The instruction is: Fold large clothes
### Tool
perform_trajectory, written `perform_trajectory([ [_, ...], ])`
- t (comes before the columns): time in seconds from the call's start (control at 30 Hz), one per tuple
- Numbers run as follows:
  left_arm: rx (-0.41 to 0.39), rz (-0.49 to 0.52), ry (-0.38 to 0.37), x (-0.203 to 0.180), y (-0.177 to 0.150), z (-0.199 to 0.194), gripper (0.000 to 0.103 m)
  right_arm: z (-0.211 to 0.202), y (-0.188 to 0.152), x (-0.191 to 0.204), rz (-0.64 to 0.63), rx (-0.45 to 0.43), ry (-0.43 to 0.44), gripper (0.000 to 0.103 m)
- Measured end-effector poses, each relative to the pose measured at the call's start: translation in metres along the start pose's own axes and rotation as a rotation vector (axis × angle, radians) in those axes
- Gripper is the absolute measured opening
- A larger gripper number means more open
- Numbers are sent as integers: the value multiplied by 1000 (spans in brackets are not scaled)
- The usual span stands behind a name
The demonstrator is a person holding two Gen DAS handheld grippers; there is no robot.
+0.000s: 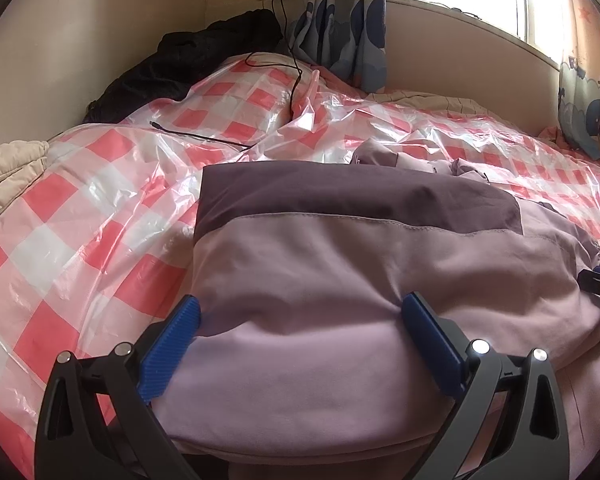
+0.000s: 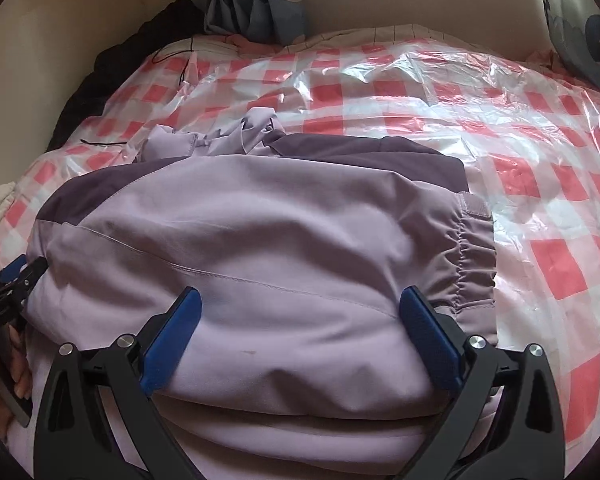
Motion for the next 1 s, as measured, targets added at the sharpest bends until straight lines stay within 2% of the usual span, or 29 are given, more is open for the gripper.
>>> perform_trajectory([
  [0.07,0,-2,-2,0,0,0,97,-2,0,0,-1,2,2,96],
  [0.2,-1,-1,-2,0,-1,0,97,-28,6,3,15,-73,20,96],
  [0.33,-9,2,-7,-1,0,-2,97,-5,-10,-3,3,17,9,96],
  [0.63,-15,4,-5,-3,0,-3,97,-29,-9,1,3,-58,-9,96],
  [0.77,-15,4,-5,-2,0,-3,97,-9,-20,1,-33,25,-42,96],
  [1.0,-17,4,-5,-3,0,-3,97,-8,-22,1,-31,20,-31,96],
])
Point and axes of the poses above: each gripper's, at about its wrist camera, not at the fingertips, and z roughly the way its jaws point, x to its left, y to its top, the point moved 9 cm from there along z, roughly the way its jaws point, and after that the axes turned 2 degrees about x, right-handed, at the moved point
